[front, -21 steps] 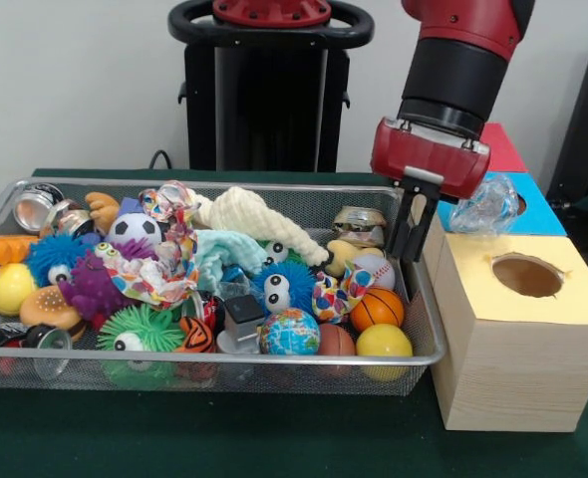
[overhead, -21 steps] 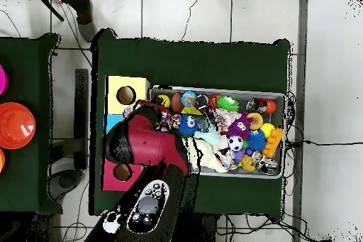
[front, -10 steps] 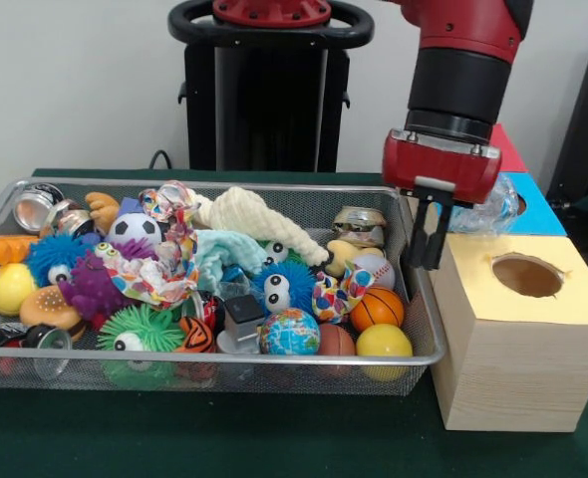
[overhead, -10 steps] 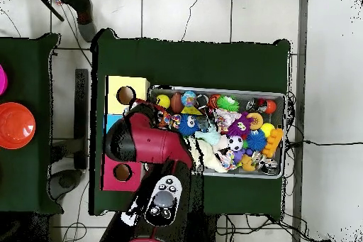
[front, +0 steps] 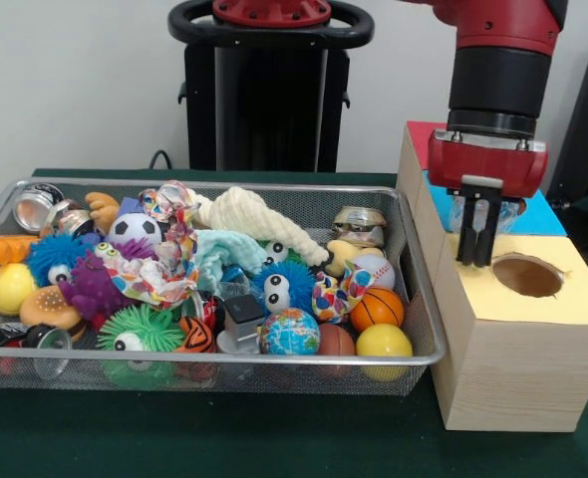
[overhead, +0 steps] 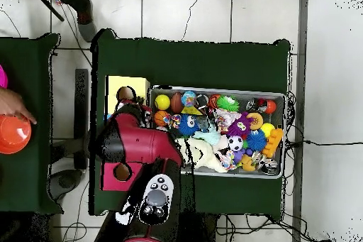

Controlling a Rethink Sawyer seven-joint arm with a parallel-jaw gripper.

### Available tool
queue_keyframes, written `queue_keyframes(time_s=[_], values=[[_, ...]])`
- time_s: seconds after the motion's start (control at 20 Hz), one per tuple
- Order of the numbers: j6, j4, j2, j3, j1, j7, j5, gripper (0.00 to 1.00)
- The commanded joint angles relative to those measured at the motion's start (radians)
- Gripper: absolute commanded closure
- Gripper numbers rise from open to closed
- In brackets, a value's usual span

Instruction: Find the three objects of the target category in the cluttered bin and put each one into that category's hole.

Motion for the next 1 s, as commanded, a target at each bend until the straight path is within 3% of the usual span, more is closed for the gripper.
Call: queue_keyframes(time_s=[0.05,0.6,0.85,1.0], values=[[0.152,0.07,0.003,0.075,0.003,0.113,-0.012,1.0],[0.315,0.006,0.069,-0.095,0.126,0.142,0.001,1.0],[0.411,0.015,0.059,-0.064,0.101,0.118,-0.003,1.0],[0.396,0.027,0.054,-0.045,0.089,0.11,-0.009,1.0]])
